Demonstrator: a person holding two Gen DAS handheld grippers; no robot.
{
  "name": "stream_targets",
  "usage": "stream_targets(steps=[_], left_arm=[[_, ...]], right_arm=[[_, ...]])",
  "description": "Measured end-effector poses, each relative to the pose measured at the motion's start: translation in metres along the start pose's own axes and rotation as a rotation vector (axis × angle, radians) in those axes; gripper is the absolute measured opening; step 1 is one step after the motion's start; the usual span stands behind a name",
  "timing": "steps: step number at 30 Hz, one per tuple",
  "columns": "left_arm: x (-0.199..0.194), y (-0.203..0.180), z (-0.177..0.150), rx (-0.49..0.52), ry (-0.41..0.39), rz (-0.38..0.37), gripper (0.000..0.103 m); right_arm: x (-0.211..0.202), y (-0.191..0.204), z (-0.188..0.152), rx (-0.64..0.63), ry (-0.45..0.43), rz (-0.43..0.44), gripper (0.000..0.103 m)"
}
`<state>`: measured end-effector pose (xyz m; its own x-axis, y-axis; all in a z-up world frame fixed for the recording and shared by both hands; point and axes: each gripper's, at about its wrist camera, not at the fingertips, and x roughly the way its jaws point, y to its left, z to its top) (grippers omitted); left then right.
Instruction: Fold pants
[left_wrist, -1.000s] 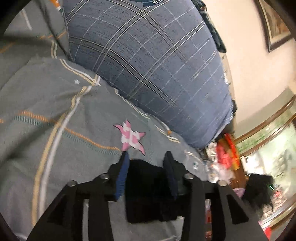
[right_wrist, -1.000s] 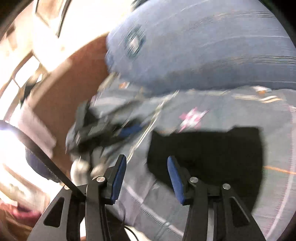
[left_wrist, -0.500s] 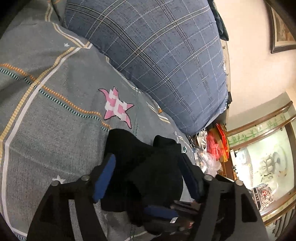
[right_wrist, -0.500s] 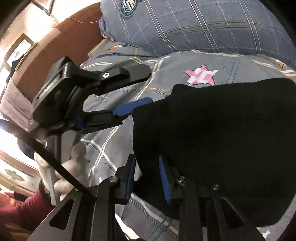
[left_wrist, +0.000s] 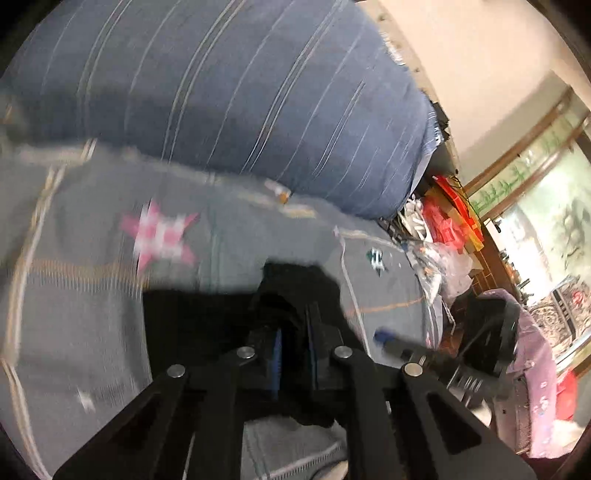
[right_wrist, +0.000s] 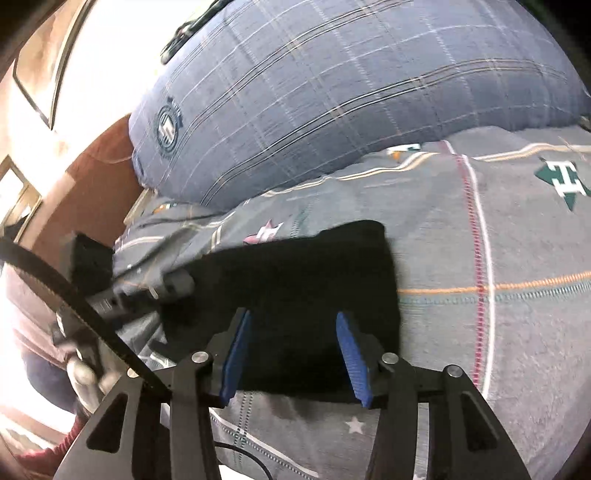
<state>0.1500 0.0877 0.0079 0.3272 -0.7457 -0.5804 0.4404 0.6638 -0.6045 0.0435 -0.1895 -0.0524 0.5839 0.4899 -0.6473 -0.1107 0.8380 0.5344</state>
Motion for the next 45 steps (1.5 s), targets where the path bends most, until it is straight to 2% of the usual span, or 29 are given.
stream_targets(steps=[3,6,7,9,11,13,16,20,22,23,25,26,28,29,30,31,33,34,39,42,43,44,45], left_arm=[[0.012,0.008,0.015,-0.008,0.016,0.058,0.011],[0.037,0.048,0.004,-0.099,0.105,0.224,0.021],[0.039,0.066,-0.008,-0.15,0.132,0.247,0.021],[0.023,0.076,-0.018,-0.203,0.083,0.166,0.022],[-0.003,0.08,-0.023,-0.22,0.028,0.154,0.025],[-0.028,0.079,-0.027,-0.225,-0.04,0.155,0.038],[-0.056,0.074,-0.039,-0.23,-0.113,0.089,0.042],[-0.063,0.062,-0.065,-0.188,-0.145,0.096,0.042],[-0.061,0.063,-0.076,-0.189,-0.145,0.078,0.042],[-0.061,0.064,-0.083,-0.194,-0.144,0.056,0.042],[-0.06,0.063,-0.092,-0.183,-0.138,0.048,0.042],[-0.06,0.061,-0.095,-0.161,-0.135,0.068,0.042],[-0.06,0.057,-0.1,-0.12,-0.13,0.094,0.042],[-0.062,0.055,-0.102,-0.103,-0.129,0.091,0.042],[-0.064,0.053,-0.103,-0.086,-0.131,0.087,0.042],[-0.067,0.05,-0.102,-0.063,-0.138,0.079,0.042],[-0.067,0.046,-0.098,-0.032,-0.146,0.065,0.042],[-0.066,0.043,-0.094,-0.017,-0.149,0.06,0.043],[-0.041,0.022,-0.069,0.112,-0.139,0.032,0.043],[-0.016,0.012,-0.06,0.172,-0.084,-0.013,0.045],[-0.006,0.01,-0.06,0.183,-0.062,0.002,0.045],[0.003,0.009,-0.062,0.189,-0.03,-0.002,0.045],[0.007,0.009,-0.065,0.188,-0.011,-0.011,0.037]], right_arm=[[-0.001,-0.004,-0.001,0.022,0.009,0.018,0.053],[0.004,0.006,-0.002,0.007,0.026,0.051,0.053],[0.008,0.012,-0.002,-0.005,0.032,0.061,0.053],[0.019,0.027,0.0,-0.04,0.047,0.083,0.053],[0.027,0.041,0.002,-0.078,0.065,0.111,0.053],[0.04,0.054,0.006,-0.1,0.082,0.144,0.053],[0.061,0.067,0.015,-0.1,0.112,0.184,0.054],[0.088,0.102,0.032,-0.224,0.208,0.098,0.062],[0.101,0.126,0.039,-0.302,0.256,0.044,0.068],[0.108,0.138,0.04,-0.347,0.282,0.012,0.075],[0.128,0.16,0.038,-0.451,0.331,-0.078,0.077],[0.141,0.166,0.035,-0.495,0.35,-0.148,0.076],[0.16,0.16,0.032,-0.521,0.385,-0.242,0.052],[0.165,0.153,0.034,-0.498,0.407,-0.258,0.016],[0.167,0.142,0.038,-0.432,0.423,-0.242,0.001],[0.162,0.134,0.042,-0.382,0.414,-0.21,0.001],[0.147,0.12,0.051,-0.286,0.376,-0.129,0.001],[0.141,0.117,0.054,-0.267,0.359,-0.116,0.001],[0.12,0.108,0.068,-0.265,0.308,-0.149,0.001],[0.118,0.109,0.072,-0.261,0.338,-0.085,0.006],[0.121,0.113,0.072,-0.269,0.352,-0.067,0.011],[0.124,0.117,0.072,-0.288,0.372,-0.055,0.031],[0.129,0.121,0.07,-0.316,0.392,-0.063,0.049]])
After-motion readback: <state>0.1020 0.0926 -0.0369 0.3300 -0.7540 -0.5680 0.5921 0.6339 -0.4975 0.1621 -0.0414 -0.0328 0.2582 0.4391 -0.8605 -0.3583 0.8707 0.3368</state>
